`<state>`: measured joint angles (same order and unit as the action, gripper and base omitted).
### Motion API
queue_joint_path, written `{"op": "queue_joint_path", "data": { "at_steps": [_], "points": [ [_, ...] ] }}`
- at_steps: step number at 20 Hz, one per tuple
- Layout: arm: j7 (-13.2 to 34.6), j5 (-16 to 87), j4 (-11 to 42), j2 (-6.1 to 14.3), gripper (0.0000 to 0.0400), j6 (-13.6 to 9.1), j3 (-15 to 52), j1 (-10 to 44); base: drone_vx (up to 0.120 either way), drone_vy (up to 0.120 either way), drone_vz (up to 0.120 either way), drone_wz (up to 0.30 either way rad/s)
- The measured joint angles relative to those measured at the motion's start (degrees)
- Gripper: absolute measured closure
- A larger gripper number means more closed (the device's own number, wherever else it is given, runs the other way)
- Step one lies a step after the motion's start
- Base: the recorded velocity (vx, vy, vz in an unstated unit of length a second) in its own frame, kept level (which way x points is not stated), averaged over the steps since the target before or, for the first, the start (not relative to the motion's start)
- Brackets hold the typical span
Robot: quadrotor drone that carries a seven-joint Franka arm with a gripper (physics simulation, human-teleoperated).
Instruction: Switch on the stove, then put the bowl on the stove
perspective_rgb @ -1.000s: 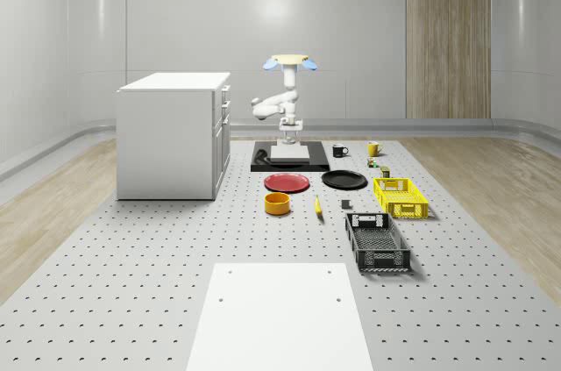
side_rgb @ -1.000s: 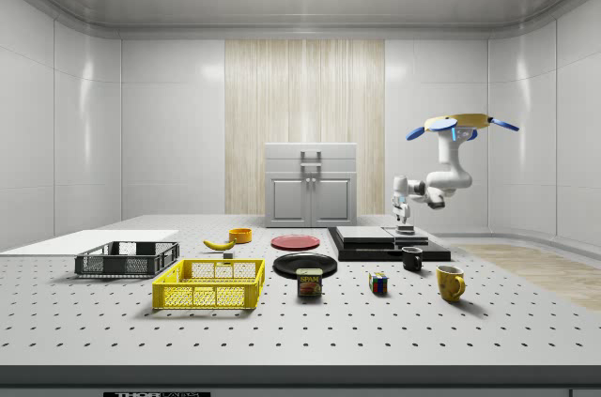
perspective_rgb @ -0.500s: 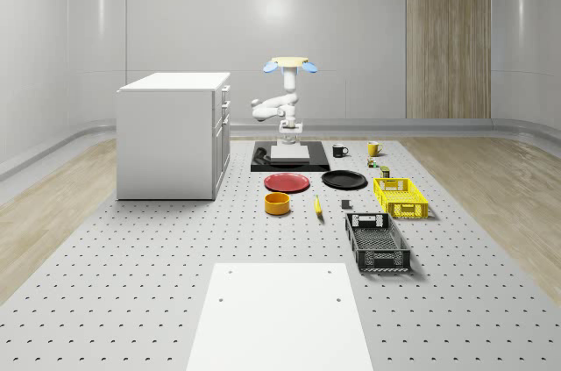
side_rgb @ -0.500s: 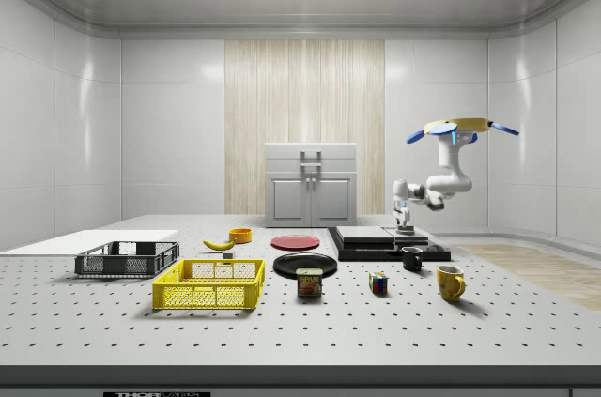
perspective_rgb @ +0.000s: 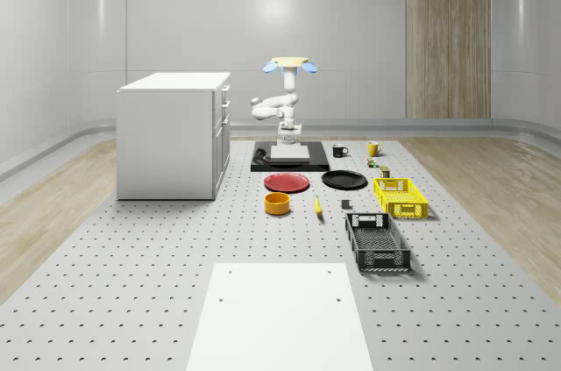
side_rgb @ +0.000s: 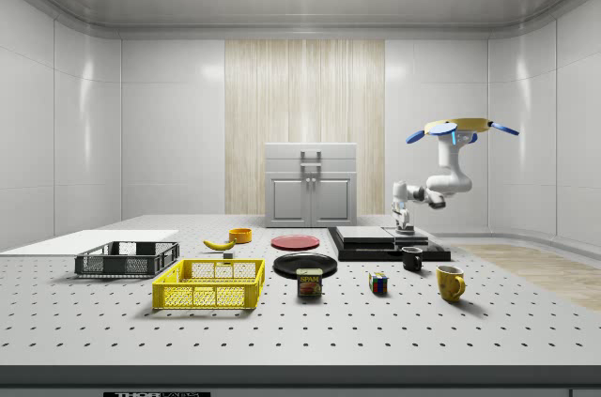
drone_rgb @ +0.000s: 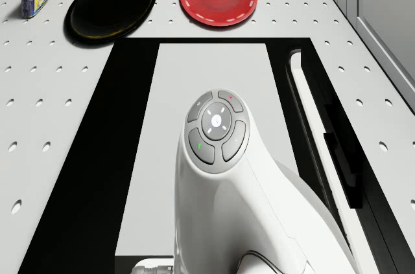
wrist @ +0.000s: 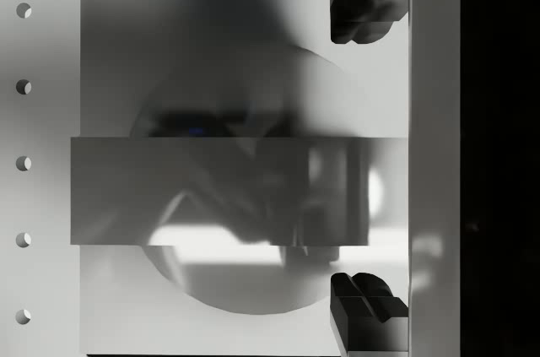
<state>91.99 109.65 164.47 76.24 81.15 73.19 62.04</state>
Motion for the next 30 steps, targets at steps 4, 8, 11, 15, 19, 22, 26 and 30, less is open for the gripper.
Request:
{"op": "queue_joint_path", "data": {
  "at_steps": [4,8,11,15,19,22,26,30],
  "points": [
    [-0.10,0.98,-0.33,0.91,0.0000,1.30,-1.24,0.06,0.000,0.000,0.000,0.000],
    [0.32,1.30,-0.48,1.50,0.0000,2.06,-1.72,0.55,0.000,0.000,0.000,0.000],
    [0.74,1.33,-0.54,1.86,0.0000,2.46,-1.85,1.00,0.000,0.000,0.000,0.000],
    [1.90,1.34,-0.57,2.13,0.0000,2.74,-1.93,2.17,0.000,0.000,0.000,0.000],
    [8.07,1.16,-0.28,2.56,0.0000,2.67,-1.69,5.75,0.000,0.000,0.000,0.000],
    [12.00,-0.20,-0.77,5.15,0.0000,4.69,-0.77,9.58,0.000,0.000,0.000,0.000],
    [10.25,-0.26,-0.95,5.47,0.0000,5.49,-0.96,9.47,0.000,0.000,0.000,0.000],
    [9.43,-0.37,-1.02,5.75,0.0000,5.98,-1.03,9.45,0.120,0.000,0.000,0.000]
  ]
}}
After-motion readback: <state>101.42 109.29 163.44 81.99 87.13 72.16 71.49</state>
